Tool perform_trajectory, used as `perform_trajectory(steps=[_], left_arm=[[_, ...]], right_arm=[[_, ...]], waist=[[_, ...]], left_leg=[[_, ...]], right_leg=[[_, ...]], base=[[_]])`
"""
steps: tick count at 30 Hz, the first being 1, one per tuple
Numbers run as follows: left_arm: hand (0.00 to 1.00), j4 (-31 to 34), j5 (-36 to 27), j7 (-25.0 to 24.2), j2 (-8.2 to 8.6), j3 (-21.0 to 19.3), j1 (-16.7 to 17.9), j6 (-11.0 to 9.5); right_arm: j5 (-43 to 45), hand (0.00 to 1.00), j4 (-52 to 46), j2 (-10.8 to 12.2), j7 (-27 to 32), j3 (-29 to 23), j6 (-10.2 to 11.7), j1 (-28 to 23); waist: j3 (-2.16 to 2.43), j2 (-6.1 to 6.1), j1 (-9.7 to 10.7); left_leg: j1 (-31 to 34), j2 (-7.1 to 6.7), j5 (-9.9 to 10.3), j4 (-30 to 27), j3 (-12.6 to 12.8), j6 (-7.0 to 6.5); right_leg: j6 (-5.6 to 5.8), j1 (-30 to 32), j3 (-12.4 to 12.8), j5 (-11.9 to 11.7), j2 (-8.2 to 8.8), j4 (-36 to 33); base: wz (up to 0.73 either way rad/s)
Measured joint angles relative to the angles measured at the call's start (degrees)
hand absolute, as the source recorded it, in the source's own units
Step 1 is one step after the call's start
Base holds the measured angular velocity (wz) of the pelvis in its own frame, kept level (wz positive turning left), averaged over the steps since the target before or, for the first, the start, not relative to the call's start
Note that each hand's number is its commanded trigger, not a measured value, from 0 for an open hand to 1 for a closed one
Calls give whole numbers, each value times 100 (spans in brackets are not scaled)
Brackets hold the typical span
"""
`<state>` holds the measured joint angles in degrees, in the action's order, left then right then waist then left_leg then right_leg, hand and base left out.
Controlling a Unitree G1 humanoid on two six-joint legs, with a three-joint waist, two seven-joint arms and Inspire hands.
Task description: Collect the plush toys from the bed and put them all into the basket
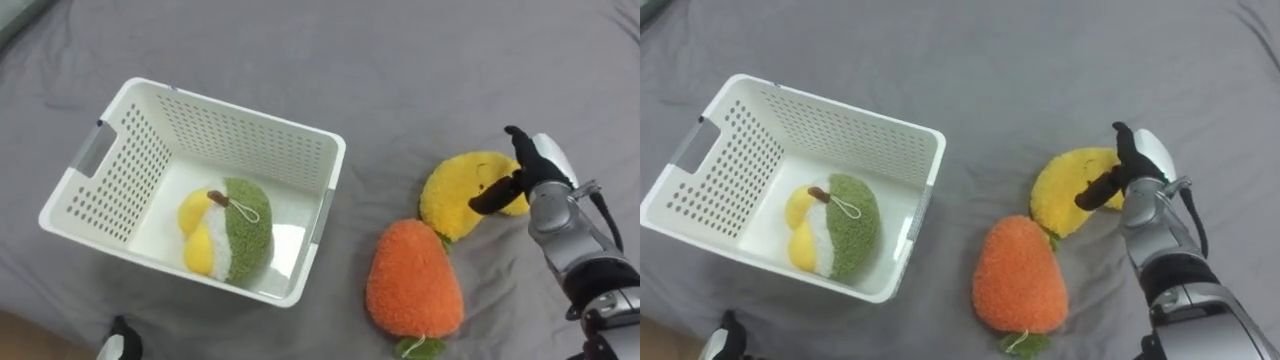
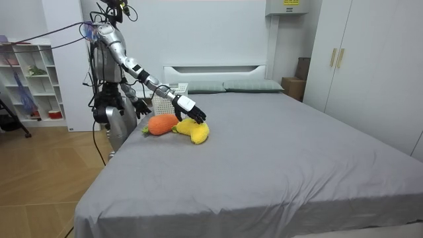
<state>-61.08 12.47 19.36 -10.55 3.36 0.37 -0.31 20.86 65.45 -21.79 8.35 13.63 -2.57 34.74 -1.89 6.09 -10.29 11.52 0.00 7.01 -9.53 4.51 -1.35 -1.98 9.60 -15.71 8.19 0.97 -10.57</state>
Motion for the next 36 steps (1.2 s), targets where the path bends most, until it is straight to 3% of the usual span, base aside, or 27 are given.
perform_trajectory(steps=[18, 24, 27, 30, 31, 36], left_arm=[[0, 82, -595, 18, -178, 592, -108, -17], [0, 86, -624, 18, -196, 607, -138, -99], [0, 87, -624, 9, -221, 611, -143, -178], [0, 80, -624, -8, -223, 610, -155, -177], [0, 78, -627, -17, -224, 623, -158, -177], [0, 81, -631, -52, -218, 693, -220, -179]], right_arm=[[294, 0, 184, -211, -26, 399, 1, 26], [374, 0, 194, -240, -12, 544, 0, 203], [419, 0, 203, -247, 50, 547, 1, 364], [426, 0, 215, -253, 98, 547, 0, 477], [425, 0, 238, -255, 115, 547, 3, 479], [445, 0, 535, -286, 219, 541, 6, 530]], waist=[[-6, 1, -117], [-14, 9, -124], [-75, 1, -130], [-93, -1, -160], [-117, 2, -192], [-131, 0, -287]], left_leg=[[203, 1, -40, 9, -11, 11], [318, 0, -72, 9, -12, 10], [354, 2, -88, 8, -13, 13], [435, 2, -96, 1, -14, 12], [440, 1, -96, 2, -16, 12], [576, -16, -106, 0, -79, 6]], right_leg=[[-1, 207, -22, -1, 2, -18], [-38, 327, -32, -23, 6, -23], [-56, 362, -38, -34, 4, -21], [-68, 451, -36, -42, 5, -32], [-68, 454, -36, -42, 4, -30], [-68, 566, -46, -42, 14, -24]], base=[[1], [0], [0], [0], [0], [4]])
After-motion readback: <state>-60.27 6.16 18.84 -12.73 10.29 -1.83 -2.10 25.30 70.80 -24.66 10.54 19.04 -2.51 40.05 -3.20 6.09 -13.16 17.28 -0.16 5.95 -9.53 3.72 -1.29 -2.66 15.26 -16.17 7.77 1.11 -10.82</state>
